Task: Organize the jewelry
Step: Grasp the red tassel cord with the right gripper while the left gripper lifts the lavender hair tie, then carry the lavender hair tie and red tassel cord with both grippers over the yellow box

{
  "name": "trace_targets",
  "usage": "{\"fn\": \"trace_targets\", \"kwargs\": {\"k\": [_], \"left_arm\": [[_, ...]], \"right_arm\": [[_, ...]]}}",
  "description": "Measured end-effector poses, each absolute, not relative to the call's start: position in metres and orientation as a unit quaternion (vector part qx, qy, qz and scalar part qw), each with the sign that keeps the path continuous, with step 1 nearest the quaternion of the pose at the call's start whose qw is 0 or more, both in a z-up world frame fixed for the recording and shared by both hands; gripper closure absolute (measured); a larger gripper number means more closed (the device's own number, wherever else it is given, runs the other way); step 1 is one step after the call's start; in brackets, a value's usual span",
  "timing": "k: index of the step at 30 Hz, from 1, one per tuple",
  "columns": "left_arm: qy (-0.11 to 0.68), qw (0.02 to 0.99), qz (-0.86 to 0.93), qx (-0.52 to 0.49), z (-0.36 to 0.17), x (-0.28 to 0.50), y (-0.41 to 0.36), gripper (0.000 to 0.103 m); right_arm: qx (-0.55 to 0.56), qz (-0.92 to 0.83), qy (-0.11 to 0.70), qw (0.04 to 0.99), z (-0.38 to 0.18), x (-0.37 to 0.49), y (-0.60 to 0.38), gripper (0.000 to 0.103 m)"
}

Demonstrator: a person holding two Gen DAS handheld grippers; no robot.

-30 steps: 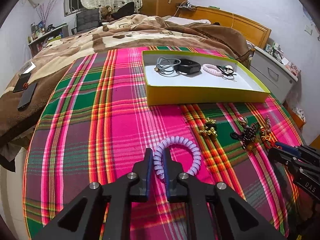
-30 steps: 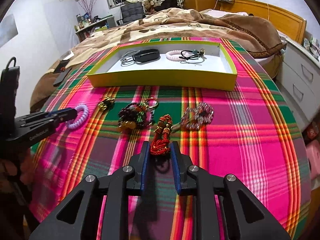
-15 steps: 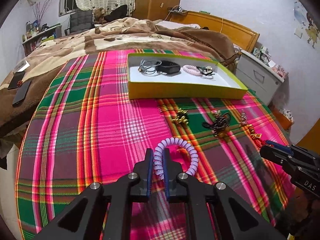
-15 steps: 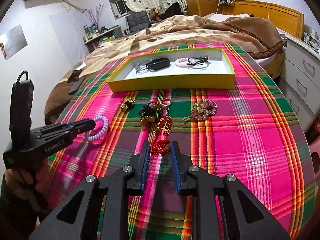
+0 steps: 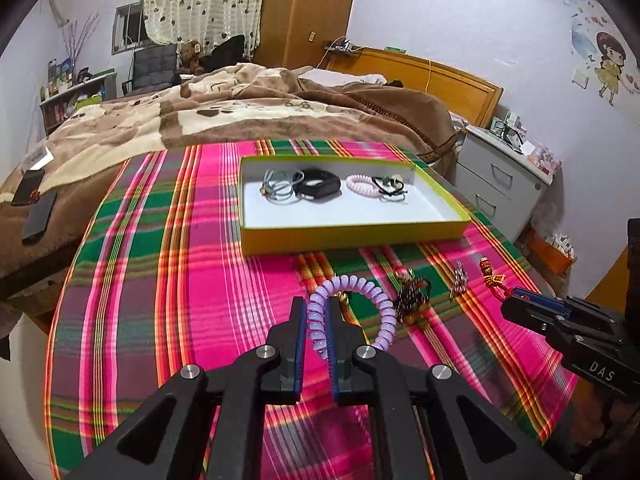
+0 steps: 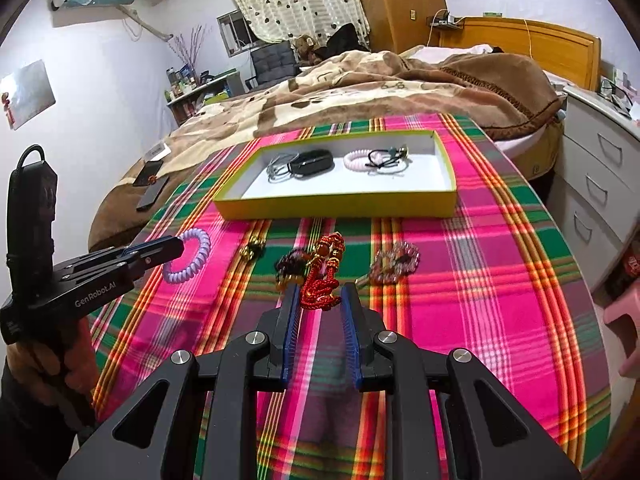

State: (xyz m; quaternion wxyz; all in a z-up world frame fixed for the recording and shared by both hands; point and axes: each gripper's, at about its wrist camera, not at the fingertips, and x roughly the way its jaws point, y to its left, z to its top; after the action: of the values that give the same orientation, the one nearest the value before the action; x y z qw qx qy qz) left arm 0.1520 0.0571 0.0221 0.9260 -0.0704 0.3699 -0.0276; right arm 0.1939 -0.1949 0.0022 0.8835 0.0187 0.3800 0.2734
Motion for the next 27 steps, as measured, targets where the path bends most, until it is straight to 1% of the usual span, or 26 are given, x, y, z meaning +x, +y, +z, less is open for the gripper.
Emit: {"fn": "trace_targets", "kwargs": {"k": [12, 19, 27], "left_arm": [[0.35, 0.935, -0.017, -0.056, 0.039, 0.194, 0.073, 0.094], [0.352, 0.934, -0.006, -0.052, 0.036, 0.23, 0.083, 0.094], [0.366, 0.93, 0.008, -0.04, 0.023, 0.272, 0.093, 0.094]], "right_arm": [[0.013, 0.255, 0.361, 0.897, 0.015, 0.237, -0.198, 0.082], [0.008, 0.241, 0.358, 0.902, 0.017, 0.276, -0.197, 0.082], [-0.008, 0.224, 0.366, 0.903, 0.008, 0.323, -0.19, 0.082]]}}
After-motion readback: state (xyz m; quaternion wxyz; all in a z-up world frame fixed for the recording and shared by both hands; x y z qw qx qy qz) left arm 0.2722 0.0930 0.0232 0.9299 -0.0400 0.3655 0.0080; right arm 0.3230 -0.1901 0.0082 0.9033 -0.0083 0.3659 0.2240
